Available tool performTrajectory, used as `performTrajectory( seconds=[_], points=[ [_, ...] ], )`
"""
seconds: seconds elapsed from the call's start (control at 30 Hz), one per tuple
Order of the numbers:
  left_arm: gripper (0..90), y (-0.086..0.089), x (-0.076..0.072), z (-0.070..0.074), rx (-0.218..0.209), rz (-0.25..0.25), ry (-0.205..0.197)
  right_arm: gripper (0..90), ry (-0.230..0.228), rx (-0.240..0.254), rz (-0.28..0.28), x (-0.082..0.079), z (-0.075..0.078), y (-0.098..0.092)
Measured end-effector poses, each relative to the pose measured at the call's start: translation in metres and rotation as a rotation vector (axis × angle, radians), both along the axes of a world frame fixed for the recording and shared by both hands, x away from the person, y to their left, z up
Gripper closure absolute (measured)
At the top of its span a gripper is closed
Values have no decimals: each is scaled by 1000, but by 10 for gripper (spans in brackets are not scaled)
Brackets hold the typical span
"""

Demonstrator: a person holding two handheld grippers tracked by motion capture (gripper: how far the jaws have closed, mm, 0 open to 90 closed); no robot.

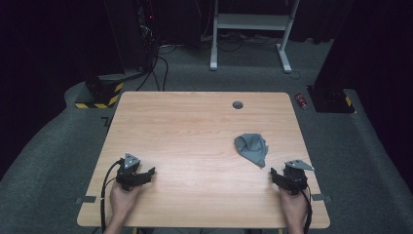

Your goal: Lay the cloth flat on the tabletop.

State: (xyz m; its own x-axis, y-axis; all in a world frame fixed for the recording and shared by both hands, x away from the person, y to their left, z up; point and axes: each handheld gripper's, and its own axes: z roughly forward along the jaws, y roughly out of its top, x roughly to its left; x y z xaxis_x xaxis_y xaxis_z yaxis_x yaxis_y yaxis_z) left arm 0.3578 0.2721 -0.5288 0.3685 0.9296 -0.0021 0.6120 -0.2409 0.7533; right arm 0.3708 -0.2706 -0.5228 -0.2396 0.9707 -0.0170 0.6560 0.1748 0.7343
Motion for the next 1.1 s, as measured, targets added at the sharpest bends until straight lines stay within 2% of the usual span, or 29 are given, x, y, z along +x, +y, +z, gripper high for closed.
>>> performTrajectory(
  seconds=[0.43, 0.57, 0.73, 0.83, 0.97, 1.1],
  points=[
    [292, 0, 0, 0, 2, -1, 2, 393, -1, -1, 3, 0, 0, 0],
    [292, 0, 0, 0, 1, -1, 2, 465, -7, 0, -6, 0, 0, 0],
    [291, 0, 0, 0, 1, -1, 2, 488, -2, 0, -15, -1, 1, 2],
    [291, 0, 0, 0, 1, -1, 2, 501, 2, 7, -8, -1, 3, 4],
    [291, 0, 0, 0, 0, -1, 2, 501, -23, 48, 25, 1, 8, 10],
    [291, 0, 0, 0, 1, -1, 3, 498, -32, 40, 45, 3, 12, 16]
  ],
)
